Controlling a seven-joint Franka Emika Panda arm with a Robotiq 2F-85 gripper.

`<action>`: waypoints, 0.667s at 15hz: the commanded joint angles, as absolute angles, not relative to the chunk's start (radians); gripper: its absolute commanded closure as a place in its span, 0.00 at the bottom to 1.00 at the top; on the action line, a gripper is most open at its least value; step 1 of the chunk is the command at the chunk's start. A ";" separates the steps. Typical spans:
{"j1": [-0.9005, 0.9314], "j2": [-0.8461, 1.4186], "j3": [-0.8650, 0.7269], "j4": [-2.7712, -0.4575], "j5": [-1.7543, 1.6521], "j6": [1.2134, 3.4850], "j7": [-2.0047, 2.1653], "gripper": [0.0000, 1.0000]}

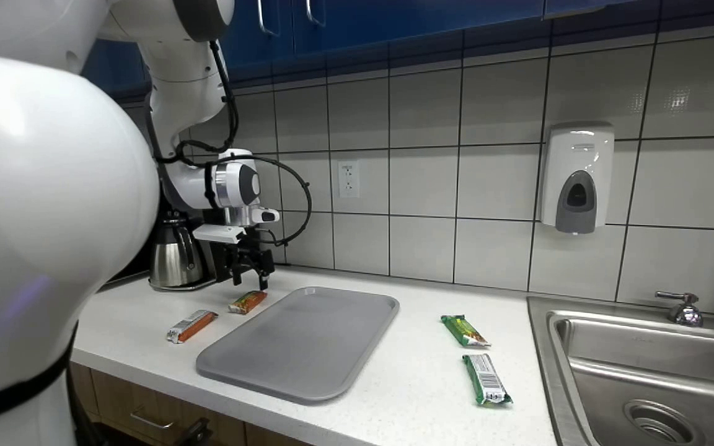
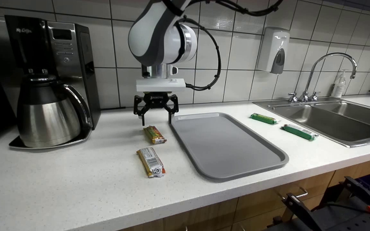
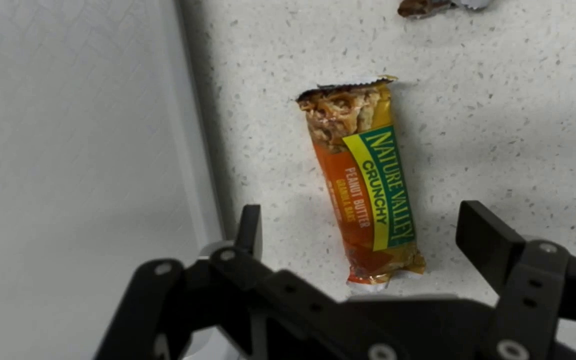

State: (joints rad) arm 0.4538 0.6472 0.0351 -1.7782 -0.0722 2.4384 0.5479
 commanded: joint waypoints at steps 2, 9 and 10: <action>0.426 0.545 0.037 -1.884 -0.071 2.441 0.535 0.00; 0.399 0.404 0.040 -2.027 -0.076 2.452 0.538 0.00; 0.396 0.382 0.040 -2.047 -0.077 2.450 0.539 0.00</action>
